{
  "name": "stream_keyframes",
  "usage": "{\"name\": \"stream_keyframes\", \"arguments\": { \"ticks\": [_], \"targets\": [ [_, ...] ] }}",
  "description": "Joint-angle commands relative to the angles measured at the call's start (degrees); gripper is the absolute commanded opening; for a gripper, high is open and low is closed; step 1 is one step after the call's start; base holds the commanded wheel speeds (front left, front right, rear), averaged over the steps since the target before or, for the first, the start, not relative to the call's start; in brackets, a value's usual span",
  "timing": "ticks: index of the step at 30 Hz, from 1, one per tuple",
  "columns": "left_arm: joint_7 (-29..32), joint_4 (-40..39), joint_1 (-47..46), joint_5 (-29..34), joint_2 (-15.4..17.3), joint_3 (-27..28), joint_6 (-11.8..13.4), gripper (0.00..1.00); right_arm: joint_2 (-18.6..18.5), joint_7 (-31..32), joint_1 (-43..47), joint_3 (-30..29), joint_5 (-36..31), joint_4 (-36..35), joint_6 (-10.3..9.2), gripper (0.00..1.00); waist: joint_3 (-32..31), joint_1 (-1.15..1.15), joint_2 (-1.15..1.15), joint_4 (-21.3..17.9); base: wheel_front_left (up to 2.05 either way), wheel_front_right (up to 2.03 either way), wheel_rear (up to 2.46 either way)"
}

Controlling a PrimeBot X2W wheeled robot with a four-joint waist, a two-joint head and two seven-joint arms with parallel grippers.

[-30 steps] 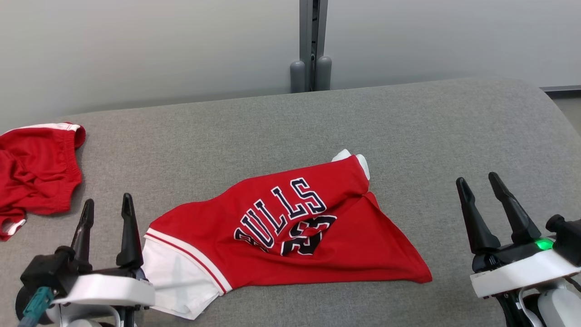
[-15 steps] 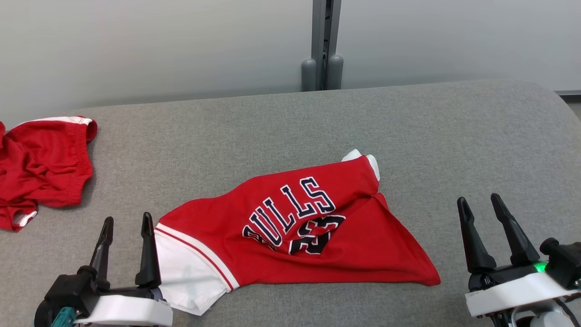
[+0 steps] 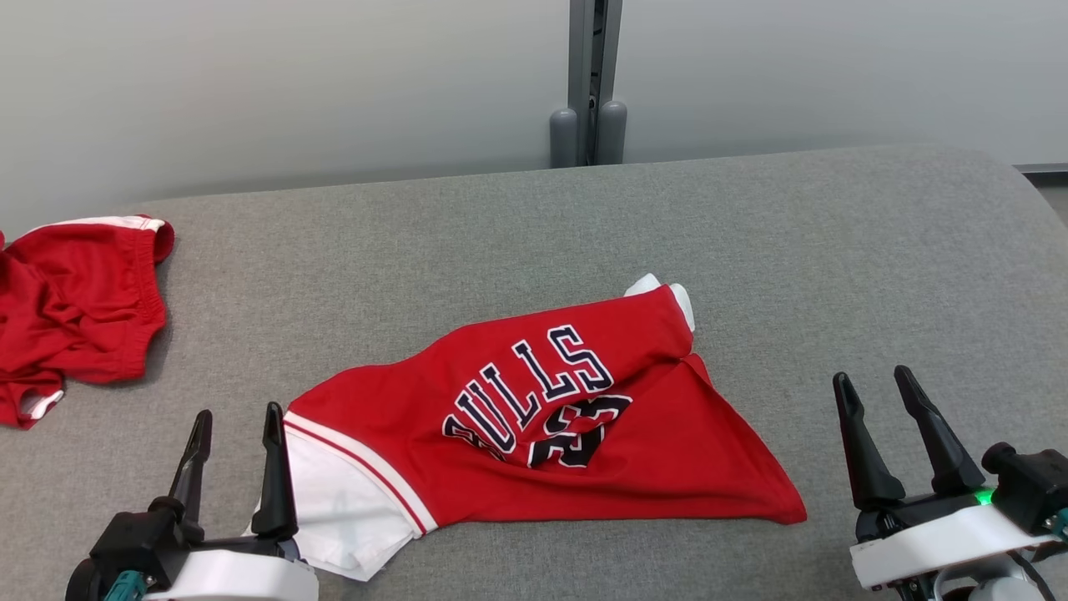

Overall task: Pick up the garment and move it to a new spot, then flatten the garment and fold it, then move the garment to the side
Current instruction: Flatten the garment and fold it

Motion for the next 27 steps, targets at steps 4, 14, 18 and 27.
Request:
{"name": "stream_keyframes", "arguments": {
  "ticks": [4,14,18,27],
  "targets": [
    [-0.1,0.3,-1.3,0.5,0.0,0.6,-0.5,1.0,-0.3,-0.3,-0.2,-0.1,-0.3,0.3,0.01,1.0,0.0,0.0,0.0,0.1,0.0,0.0,0.0],
    [-0.1,0.4,-1.4,0.9,-0.4,1.3,-1.0,1.0,0.0,-0.3,-0.5,0.2,-0.1,0.8,0.01,1.0,-0.1,0.0,0.0,-0.1,0.0,0.0,0.0],
    [-0.1,0.6,-1.4,0.9,-0.6,1.3,-1.1,1.0,-0.1,-0.3,-0.5,0.2,-0.1,0.9,0.01,1.0,-0.2,0.0,0.0,0.0,0.0,0.0,0.0],
    [-0.1,1.3,-1.6,0.5,-0.8,1.5,-1.1,1.0,-0.2,-0.3,-0.7,0.5,-0.2,1.5,0.01,1.0,-0.3,0.0,0.0,0.3,0.0,0.0,0.0]
  ]
}}
